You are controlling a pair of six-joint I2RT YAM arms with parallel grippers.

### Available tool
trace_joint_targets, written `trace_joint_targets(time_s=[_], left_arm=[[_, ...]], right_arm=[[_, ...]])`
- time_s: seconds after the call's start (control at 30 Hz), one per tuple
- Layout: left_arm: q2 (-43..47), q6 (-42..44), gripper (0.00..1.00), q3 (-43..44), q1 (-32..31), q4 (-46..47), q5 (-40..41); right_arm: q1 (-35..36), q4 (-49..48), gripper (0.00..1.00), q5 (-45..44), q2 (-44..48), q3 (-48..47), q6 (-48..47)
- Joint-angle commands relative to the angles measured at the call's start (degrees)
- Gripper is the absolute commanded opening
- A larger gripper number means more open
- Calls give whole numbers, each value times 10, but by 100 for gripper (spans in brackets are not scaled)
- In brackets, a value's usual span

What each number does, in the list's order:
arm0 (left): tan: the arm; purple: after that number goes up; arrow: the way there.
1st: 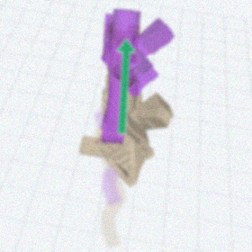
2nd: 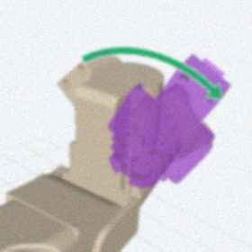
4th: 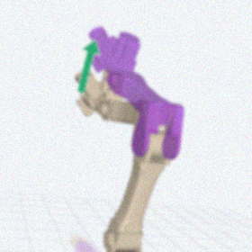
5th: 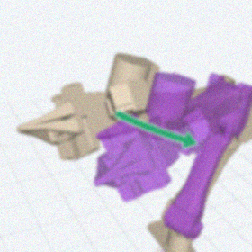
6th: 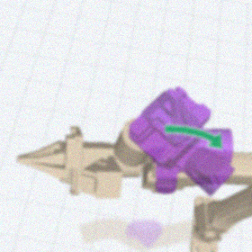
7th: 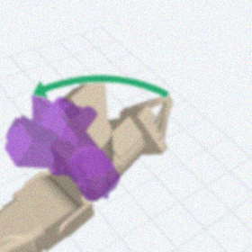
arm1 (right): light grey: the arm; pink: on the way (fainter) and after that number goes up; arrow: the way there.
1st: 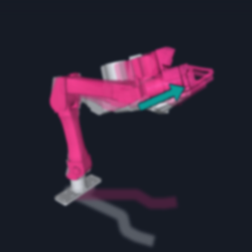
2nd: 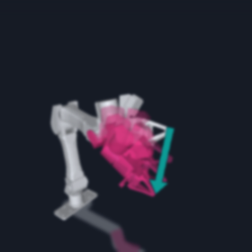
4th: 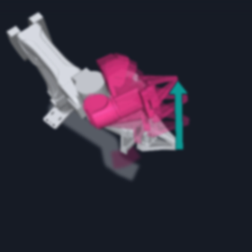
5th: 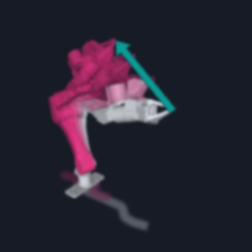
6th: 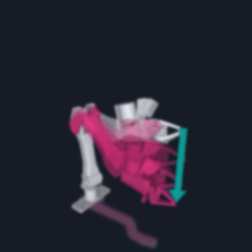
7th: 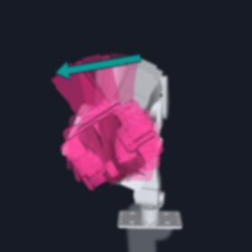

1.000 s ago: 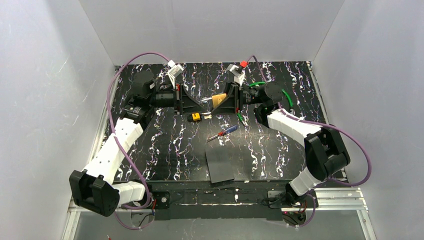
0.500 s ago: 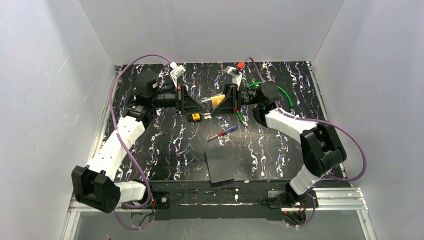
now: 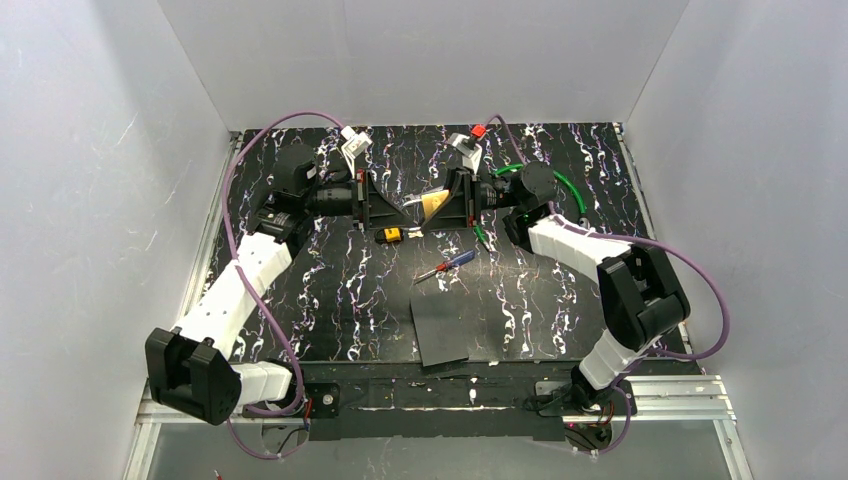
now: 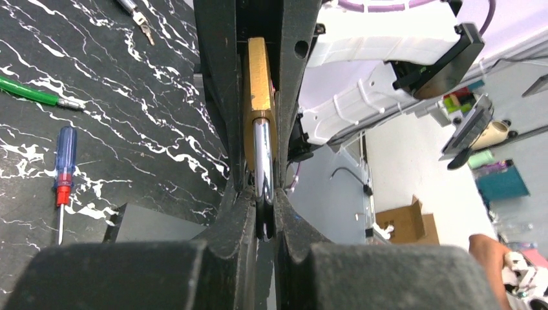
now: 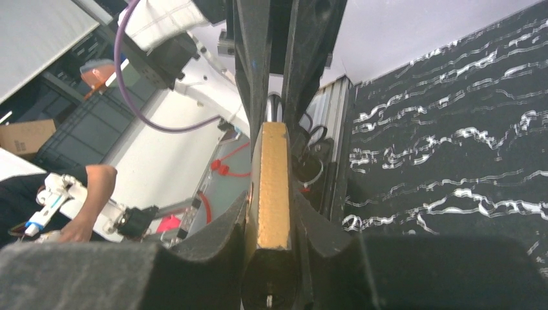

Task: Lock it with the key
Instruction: Lock the lock.

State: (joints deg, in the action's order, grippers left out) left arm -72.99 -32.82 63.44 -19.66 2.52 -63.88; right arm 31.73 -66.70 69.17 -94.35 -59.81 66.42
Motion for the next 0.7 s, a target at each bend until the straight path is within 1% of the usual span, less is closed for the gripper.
trace_joint_targets(time_s=[0.0, 0.17, 0.27, 0.43, 0.47, 0.5, 0.6, 0.63, 0.67], left_arm=[[-41, -28, 0, -5, -77, 76, 54], [-43, -39, 0, -9, -77, 90, 51], [-36, -38, 0, -15, -73, 91, 46], [-16, -39, 0, -35, -33, 91, 30], [-11, -39, 0, -38, -22, 91, 26], [-8, -38, 0, -40, -13, 90, 20], [5, -30, 0, -41, 6, 84, 1], [10, -26, 0, -41, 11, 81, -2], [14, -23, 0, -40, 13, 77, -6]], right_arm=[[123, -67, 1, -72, -13, -58, -4], [128, -75, 1, -73, -19, -61, 1], [119, -77, 1, -69, -16, -63, 3], [63, -86, 1, -66, 8, -39, 13], [51, -89, 3, -63, 14, -33, 15], [41, -88, 11, -58, 19, -28, 16], [13, -87, 54, -46, 35, -14, 20], [3, -86, 65, -43, 41, -9, 20], [-7, -83, 73, -41, 47, -5, 18]])
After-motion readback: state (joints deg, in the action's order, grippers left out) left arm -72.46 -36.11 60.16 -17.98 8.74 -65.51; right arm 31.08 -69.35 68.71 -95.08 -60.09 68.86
